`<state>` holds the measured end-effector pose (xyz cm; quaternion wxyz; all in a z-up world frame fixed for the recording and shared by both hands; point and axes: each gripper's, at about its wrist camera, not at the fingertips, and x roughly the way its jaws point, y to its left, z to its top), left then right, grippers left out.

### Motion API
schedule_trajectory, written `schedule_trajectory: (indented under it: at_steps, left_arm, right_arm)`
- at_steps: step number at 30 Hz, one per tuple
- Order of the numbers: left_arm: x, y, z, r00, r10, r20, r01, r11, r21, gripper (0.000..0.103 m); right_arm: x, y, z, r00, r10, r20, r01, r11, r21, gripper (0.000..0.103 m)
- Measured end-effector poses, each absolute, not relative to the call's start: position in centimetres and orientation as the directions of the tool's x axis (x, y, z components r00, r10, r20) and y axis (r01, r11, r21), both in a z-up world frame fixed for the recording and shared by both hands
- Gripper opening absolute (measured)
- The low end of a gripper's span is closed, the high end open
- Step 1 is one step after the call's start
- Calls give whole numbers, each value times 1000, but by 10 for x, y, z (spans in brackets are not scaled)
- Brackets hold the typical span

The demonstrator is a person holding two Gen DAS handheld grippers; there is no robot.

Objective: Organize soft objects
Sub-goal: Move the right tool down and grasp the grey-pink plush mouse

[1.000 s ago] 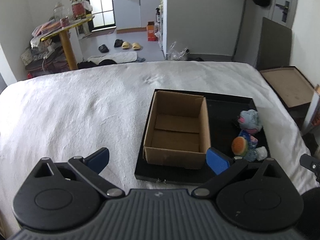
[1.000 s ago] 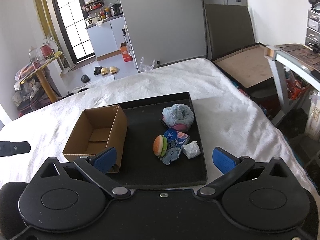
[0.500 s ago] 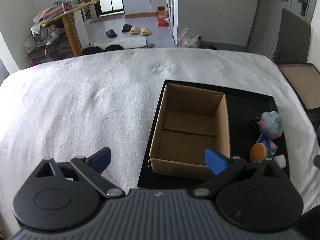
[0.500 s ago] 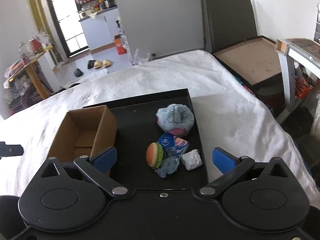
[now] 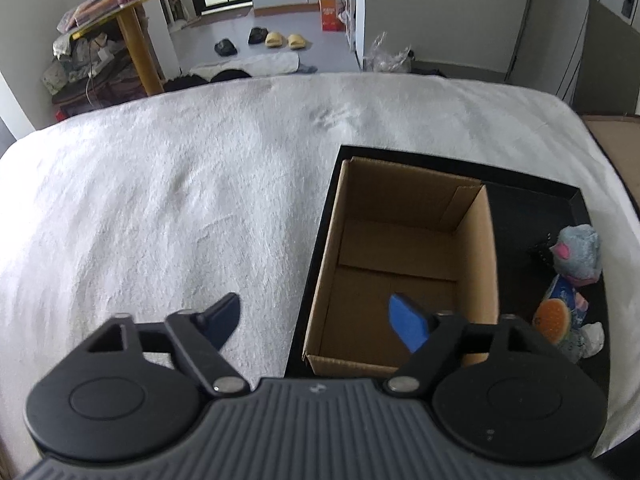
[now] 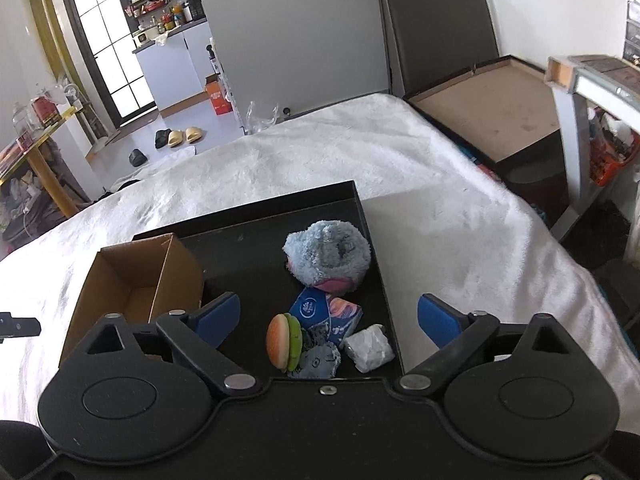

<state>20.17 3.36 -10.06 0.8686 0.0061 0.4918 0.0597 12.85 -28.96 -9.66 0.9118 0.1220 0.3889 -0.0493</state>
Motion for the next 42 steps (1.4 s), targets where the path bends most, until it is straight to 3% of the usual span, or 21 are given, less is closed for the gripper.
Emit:
schedule_trajectory:
  at_steps: [12, 18, 26, 34, 39, 42]
  left_arm:
    - [236, 34, -135, 447, 160, -880, -131, 985, 113, 60]
    - [248, 29, -150, 412, 169, -895, -130, 983, 126, 46]
    - [256, 24, -164, 383, 214, -899, -144, 975, 171, 37]
    - [261, 27, -171, 375, 191, -907, -177, 975, 132, 19]
    - [261, 27, -169, 396, 172, -902, -184, 977, 106, 17]
    - [260, 28, -168, 401, 157, -902, -197, 977, 83, 17]
  right_arm:
    - [185, -286, -127, 676, -14, -737, 162, 978, 130, 88]
    - [212, -277, -147, 658, -29, -753, 130, 989, 75, 87]
    - [241, -256, -173, 639, -81, -765, 85, 996, -35, 86]
    - [259, -239, -198, 628, -178, -757, 95, 984, -153, 86]
    - [269, -231, -215, 604, -249, -757, 73, 963, -258, 86]
    - [272, -229, -224, 576, -289, -765, 41, 944, -327, 66]
